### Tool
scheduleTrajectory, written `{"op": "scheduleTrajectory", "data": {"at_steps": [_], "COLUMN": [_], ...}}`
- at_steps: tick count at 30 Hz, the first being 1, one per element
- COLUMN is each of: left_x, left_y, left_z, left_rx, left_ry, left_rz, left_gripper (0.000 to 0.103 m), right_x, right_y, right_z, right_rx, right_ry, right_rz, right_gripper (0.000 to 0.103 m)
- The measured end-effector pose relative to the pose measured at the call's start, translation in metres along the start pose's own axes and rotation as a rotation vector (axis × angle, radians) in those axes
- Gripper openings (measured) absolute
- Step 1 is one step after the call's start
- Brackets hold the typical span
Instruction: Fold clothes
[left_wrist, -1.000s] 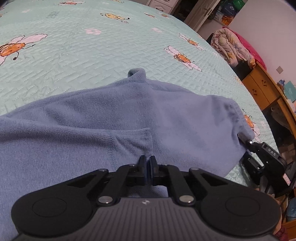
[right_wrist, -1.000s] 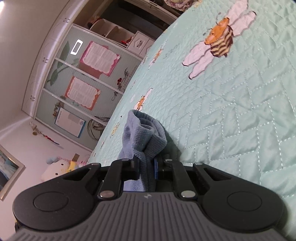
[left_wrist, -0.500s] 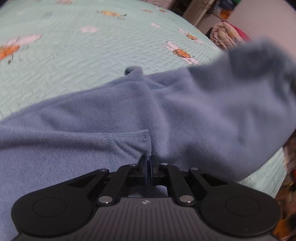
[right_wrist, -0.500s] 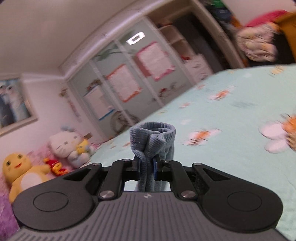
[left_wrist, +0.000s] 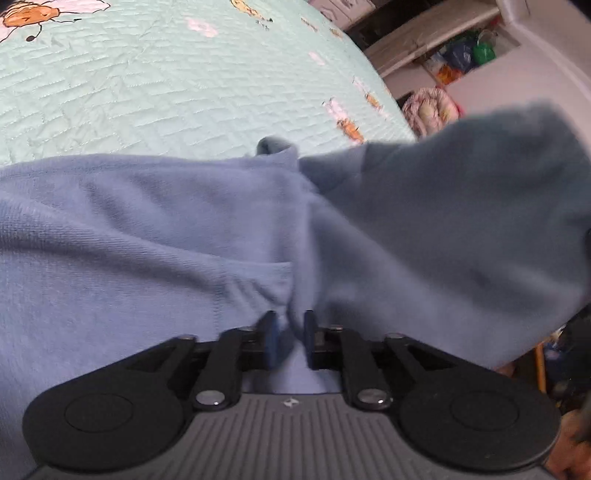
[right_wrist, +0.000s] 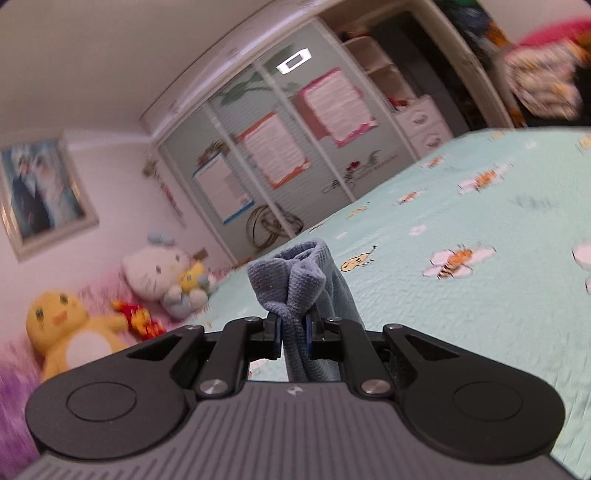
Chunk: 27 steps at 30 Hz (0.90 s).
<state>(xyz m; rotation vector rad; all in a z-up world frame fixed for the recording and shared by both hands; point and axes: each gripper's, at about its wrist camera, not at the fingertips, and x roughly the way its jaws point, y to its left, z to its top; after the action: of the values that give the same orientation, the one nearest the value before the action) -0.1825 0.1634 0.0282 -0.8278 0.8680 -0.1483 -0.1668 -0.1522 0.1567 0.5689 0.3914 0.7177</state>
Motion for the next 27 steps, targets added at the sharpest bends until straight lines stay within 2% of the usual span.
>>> {"op": "scheduleTrajectory", "data": {"at_steps": [2, 4, 8, 10, 13, 18, 22, 24, 25, 26, 27], "left_x": [-0.004, -0.002, 0.025, 0.035, 0.038, 0.026, 0.014, 0.022, 0.03, 0.04, 0.049], "left_y": [-0.005, -0.007, 0.002, 0.014, 0.02, 0.013, -0.005, -0.009, -0.006, 0.001, 0.008], "left_z": [0.005, 0.016, 0.038, 0.043, 0.044, 0.049, 0.058, 0.067, 0.072, 0.075, 0.078], "left_rx": [-0.016, -0.032, -0.087, -0.167, -0.201, -0.213, -0.157, -0.12, -0.117, -0.135, -0.154], "left_ry": [-0.041, -0.088, -0.095, -0.095, -0.114, -0.1, -0.187, -0.205, -0.198, -0.179, -0.16], "left_rz": [-0.038, -0.033, 0.07, 0.088, 0.085, 0.07, 0.027, 0.048, 0.074, 0.11, 0.146], "left_gripper": [0.026, 0.03, 0.031, 0.026, 0.023, 0.023, 0.028, 0.035, 0.035, 0.03, 0.017], "right_x": [-0.005, -0.01, -0.021, -0.026, -0.033, -0.032, -0.034, -0.036, -0.036, -0.037, -0.036], "right_y": [-0.018, -0.035, -0.071, -0.088, -0.114, -0.122, -0.124, -0.125, -0.124, -0.124, -0.124], "right_z": [-0.005, -0.01, -0.021, -0.026, -0.034, -0.038, -0.036, -0.036, -0.037, -0.037, -0.037], "right_rx": [0.061, 0.123, 0.246, 0.307, 0.395, 0.414, 0.412, 0.409, 0.408, 0.406, 0.406], "right_ry": [-0.015, -0.03, -0.06, -0.074, -0.095, -0.087, -0.086, -0.083, -0.082, -0.08, -0.079], "right_rz": [0.017, 0.033, 0.066, 0.083, 0.109, 0.147, 0.167, 0.176, 0.179, 0.182, 0.184], "right_gripper": [0.011, 0.011, 0.011, 0.011, 0.011, 0.011, 0.011, 0.011, 0.011, 0.011, 0.011]}}
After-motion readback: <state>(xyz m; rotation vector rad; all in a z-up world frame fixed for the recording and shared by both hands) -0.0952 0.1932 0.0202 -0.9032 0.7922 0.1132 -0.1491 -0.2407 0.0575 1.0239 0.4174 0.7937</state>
